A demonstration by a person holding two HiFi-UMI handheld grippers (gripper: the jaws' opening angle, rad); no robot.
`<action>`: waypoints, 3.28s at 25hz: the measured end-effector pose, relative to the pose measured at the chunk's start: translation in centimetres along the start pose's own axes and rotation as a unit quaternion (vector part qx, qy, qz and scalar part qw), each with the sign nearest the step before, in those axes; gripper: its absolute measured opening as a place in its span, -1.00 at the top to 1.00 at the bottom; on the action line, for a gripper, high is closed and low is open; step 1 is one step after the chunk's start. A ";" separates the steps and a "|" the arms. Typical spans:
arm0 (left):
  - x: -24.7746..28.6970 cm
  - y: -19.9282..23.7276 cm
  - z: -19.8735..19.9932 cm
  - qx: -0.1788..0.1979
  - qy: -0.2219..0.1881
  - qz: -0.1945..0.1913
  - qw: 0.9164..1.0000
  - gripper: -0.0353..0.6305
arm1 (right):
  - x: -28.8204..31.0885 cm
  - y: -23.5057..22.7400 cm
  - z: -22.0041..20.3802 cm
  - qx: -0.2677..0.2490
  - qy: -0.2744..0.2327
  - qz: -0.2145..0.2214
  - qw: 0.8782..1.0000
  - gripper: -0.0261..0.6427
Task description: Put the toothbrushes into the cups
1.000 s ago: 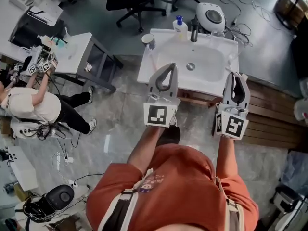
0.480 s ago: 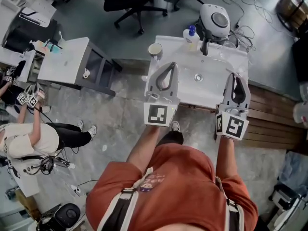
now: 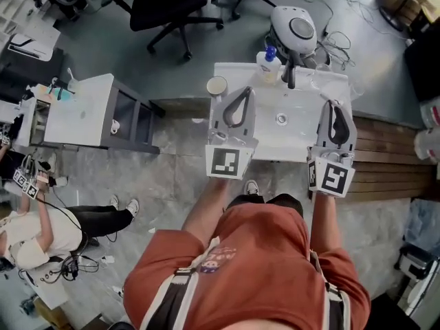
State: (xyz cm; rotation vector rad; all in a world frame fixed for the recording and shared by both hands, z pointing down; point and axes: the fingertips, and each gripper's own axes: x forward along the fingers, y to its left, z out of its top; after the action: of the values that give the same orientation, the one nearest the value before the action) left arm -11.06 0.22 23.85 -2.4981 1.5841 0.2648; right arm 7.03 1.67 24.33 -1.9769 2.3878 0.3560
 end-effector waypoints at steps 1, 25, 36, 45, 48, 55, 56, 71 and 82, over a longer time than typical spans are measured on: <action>0.4 -0.1 -0.3 -0.005 0.000 -0.007 1.000 0.83 | 0.0 -0.3 -0.2 -0.002 0.003 -0.007 1.000 0.75; 13.6 -13.0 -5.8 -0.033 0.019 -0.148 0.988 0.83 | 0.2 -16.5 -7.1 0.030 0.049 -0.151 0.987 0.75; 21.3 -19.1 -10.2 -0.042 0.051 -0.179 0.982 0.83 | 4.0 -24.3 -12.3 0.059 0.077 -0.155 0.983 0.75; 24.9 -20.9 -14.2 -0.042 0.082 -0.180 0.979 0.83 | 6.7 -26.8 -17.1 0.082 0.111 -0.139 0.981 0.75; 26.1 -21.3 -15.2 -0.046 0.094 -0.181 0.978 0.83 | 7.5 -27.2 -18.7 0.084 0.130 -0.130 0.979 0.75; 27.7 -22.4 -18.0 -0.046 0.109 -0.188 0.975 0.83 | 8.4 -27.6 -22.7 0.096 0.161 -0.118 0.975 0.75; 27.8 -22.6 -18.3 -0.046 0.113 -0.189 0.974 0.83 | 8.5 -27.6 -23.2 0.098 0.165 -0.116 0.974 0.75; 28.0 -23.5 -20.7 -0.051 0.138 -0.188 0.971 0.83 | 9.2 -27.1 -27.1 0.098 0.212 -0.092 0.968 0.75; 27.7 -24.0 -20.9 -0.044 0.140 -0.193 0.970 0.83 | 9.1 -27.2 -27.7 0.096 0.223 -0.096 0.965 0.69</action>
State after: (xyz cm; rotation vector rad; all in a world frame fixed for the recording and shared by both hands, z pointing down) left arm 23.50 -18.93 38.63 -2.9465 1.1462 -0.0770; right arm 35.20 -17.00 45.45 -2.3634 2.3043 -0.3519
